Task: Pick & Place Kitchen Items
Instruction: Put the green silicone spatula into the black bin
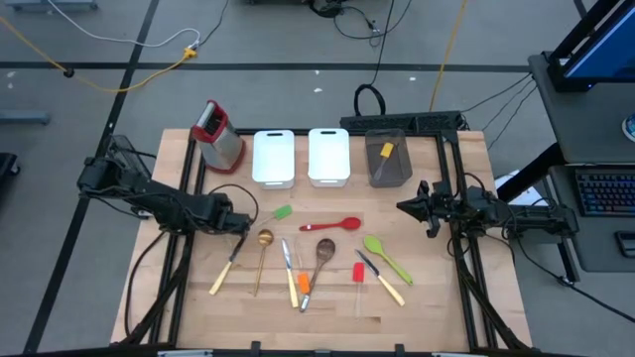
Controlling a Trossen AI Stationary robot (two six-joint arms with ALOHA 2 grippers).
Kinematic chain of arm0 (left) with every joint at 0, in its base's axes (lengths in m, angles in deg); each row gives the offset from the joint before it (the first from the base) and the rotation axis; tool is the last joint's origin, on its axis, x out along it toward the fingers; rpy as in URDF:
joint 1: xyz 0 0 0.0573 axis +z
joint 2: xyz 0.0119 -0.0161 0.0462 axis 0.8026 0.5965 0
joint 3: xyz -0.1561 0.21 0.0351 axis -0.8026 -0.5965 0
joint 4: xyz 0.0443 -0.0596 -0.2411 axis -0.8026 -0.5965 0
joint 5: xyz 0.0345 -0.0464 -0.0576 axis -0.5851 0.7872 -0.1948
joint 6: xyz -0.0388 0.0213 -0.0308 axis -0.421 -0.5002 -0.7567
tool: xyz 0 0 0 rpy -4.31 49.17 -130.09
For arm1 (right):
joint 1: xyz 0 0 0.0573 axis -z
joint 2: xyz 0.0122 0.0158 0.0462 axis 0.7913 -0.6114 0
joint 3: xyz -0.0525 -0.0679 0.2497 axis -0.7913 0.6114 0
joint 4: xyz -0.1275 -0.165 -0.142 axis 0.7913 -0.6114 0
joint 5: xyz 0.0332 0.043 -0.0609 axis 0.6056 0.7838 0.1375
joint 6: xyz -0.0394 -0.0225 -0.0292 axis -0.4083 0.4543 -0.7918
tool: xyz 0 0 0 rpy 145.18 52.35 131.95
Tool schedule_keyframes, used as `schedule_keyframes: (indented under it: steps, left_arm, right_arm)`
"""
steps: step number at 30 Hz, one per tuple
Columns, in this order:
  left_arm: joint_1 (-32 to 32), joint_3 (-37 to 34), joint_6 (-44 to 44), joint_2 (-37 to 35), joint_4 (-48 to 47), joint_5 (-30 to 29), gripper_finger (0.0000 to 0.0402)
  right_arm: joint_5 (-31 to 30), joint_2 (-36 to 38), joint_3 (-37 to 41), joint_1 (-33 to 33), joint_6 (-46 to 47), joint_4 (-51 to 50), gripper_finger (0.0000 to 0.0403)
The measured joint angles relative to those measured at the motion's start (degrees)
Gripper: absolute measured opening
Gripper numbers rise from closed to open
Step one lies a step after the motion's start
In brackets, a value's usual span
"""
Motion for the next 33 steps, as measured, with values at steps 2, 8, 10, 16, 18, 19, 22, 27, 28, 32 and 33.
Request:
schedule_keyframes:
  steps: [2,8,10,16,18,19,22,27,28,32,33]
  left_arm:
    - [0.0,0.0,0.0,0.0,0.0,-0.1,0.0257]
    - [0.0,-0.1,-0.1,1.6,0.3,-0.9,0.0257]
    - [0.0,-0.1,0.4,3.1,0.3,-0.5,0.0257]
    - [-0.1,0.2,1.5,6.1,0.4,0.6,0.0257]
    - [-0.1,0.2,1.7,6.1,0.4,0.9,0.0257]
    - [-0.1,0.2,1.7,6.1,0.4,1.0,0.0257]
    - [-0.1,0.2,1.2,6.2,0.6,0.9,0.0247]
    - [-0.1,0.1,1.6,6.3,3.4,-0.5,0.019]
    - [-0.2,0.0,1.7,6.3,4.0,-1.2,0.0178]
    - [-0.2,-0.1,1.7,6.3,5.4,-2.9,0.0141]
    - [-0.2,-0.1,1.7,6.3,5.4,-3.1,0.0134]
  right_arm:
    - [0.0,0.0,0.0,0.0,0.0,0.0,0.0]
    - [0.0,0.0,0.0,0.0,0.0,0.0,0.0]
    - [0.0,0.0,0.0,0.0,0.0,0.0,0.0]
    - [0.0,0.0,0.0,0.0,0.0,0.0,0.0]
    - [0.0,0.0,0.0,0.0,0.0,0.0,0.0]
    - [0.0,0.0,0.0,0.0,0.0,0.0,0.0]
    - [0.0,0.0,0.0,0.0,0.0,0.0,0.0]
    - [0.0,0.0,0.0,0.0,0.0,0.0,0.0]
    - [0.0,0.0,0.0,0.0,0.0,0.0,0.0]
    - [0.0,0.0,0.0,0.0,0.0,0.0,0.0]
    - [0.0,0.0,0.0,0.0,0.0,0.0,0.0]
